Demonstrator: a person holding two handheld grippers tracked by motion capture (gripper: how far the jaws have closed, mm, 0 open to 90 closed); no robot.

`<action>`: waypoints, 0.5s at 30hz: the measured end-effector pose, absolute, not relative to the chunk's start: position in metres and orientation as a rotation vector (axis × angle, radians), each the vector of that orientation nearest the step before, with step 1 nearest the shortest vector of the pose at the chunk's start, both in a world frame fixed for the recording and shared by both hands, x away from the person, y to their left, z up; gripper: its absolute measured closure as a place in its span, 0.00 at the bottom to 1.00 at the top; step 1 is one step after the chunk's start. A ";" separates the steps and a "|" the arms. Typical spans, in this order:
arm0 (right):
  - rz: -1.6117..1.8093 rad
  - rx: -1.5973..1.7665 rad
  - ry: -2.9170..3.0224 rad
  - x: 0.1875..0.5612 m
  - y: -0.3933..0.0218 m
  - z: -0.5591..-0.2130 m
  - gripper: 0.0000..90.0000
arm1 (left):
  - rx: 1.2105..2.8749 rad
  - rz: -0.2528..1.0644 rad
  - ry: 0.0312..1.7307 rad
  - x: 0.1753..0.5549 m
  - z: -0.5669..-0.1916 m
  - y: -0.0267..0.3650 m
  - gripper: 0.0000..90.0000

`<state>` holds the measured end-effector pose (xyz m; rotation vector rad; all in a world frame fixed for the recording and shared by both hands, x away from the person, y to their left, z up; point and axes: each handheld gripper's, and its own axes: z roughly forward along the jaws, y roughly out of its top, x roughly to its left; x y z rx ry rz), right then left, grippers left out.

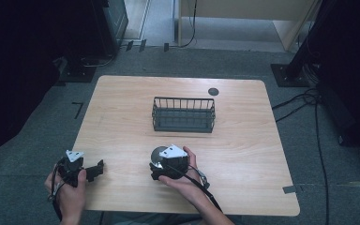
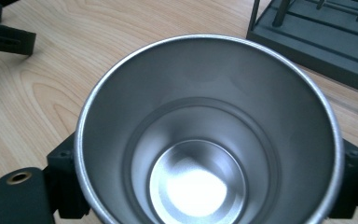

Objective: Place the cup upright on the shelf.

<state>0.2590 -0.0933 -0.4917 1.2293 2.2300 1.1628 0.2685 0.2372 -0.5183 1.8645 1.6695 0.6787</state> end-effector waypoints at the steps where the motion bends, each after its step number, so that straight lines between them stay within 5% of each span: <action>1: 1.150 1.227 2.228 0.259 -0.092 -0.492 0.17 | 1.864 0.679 1.670 0.269 -0.518 0.237 0.00; 15: 1.152 1.221 2.207 0.261 -0.101 -0.483 0.20 | 1.864 0.679 1.670 0.269 -0.518 0.237 0.00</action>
